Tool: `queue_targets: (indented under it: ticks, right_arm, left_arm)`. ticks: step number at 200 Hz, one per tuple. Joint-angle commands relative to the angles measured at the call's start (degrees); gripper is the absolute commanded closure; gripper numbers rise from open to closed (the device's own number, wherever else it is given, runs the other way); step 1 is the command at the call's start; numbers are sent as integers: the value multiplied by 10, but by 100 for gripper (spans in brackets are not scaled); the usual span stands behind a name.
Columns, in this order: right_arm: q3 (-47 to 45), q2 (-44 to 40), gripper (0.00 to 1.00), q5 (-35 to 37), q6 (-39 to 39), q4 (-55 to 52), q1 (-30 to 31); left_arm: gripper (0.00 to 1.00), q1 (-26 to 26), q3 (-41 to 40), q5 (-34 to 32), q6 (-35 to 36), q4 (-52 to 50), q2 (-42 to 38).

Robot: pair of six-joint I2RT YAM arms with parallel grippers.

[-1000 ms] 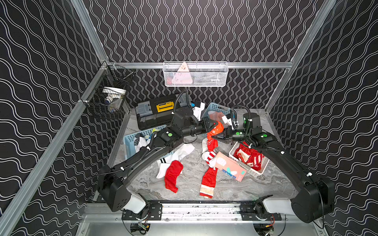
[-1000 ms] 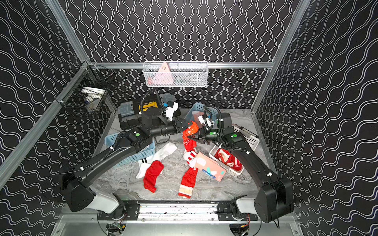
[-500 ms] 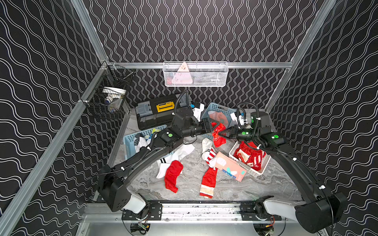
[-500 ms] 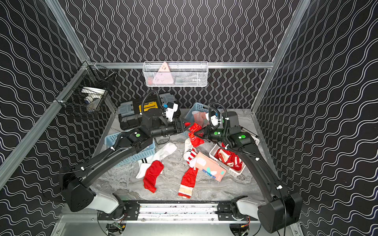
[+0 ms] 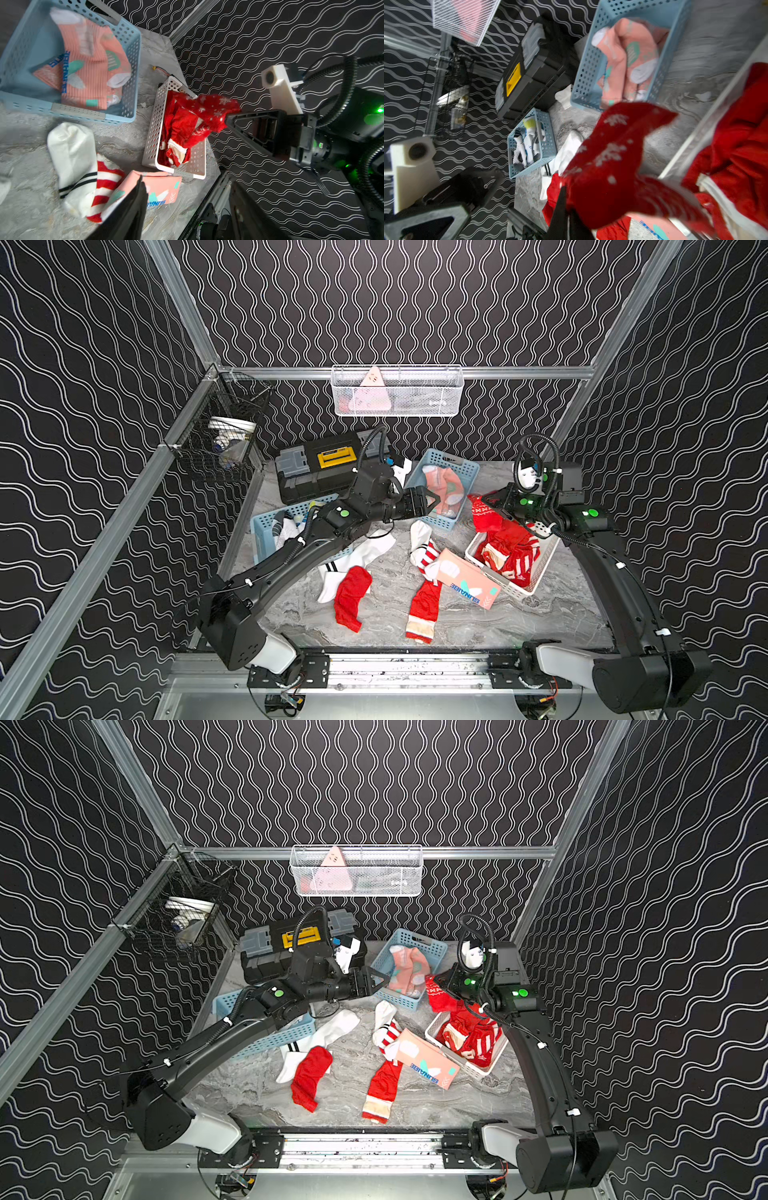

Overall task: Sort the socks into the basket by color
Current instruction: Pick up the sock at the center of the board, then place the sock in the bin.

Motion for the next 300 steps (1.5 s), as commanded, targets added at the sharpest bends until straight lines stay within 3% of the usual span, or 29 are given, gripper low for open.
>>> queue_targets:
  ticks: [1,87,164,265,281,300]
  right_arm:
    - [5,2,100,50,2,-31,-12]
    - [-87,-4,100,148,34,-68,-85]
    - [-240,60,100,127,59,-1,-163]
    - [-219,25,100,151,31,-62,-166]
    - [-201,20,74,153,24,-81,-166]
    - [-182,14,54,153,19,-100,-165]
  left_arm:
    - [33,3,2,4,31,-35,3]
    - [34,39,-43,-15,96,-120,-42]
    - [33,65,-67,-35,145,-182,-67]
    - [33,69,-73,-43,158,-178,-71]
    - [33,69,-67,-45,161,-185,-68]
    - [33,71,-61,-44,163,-189,-64]
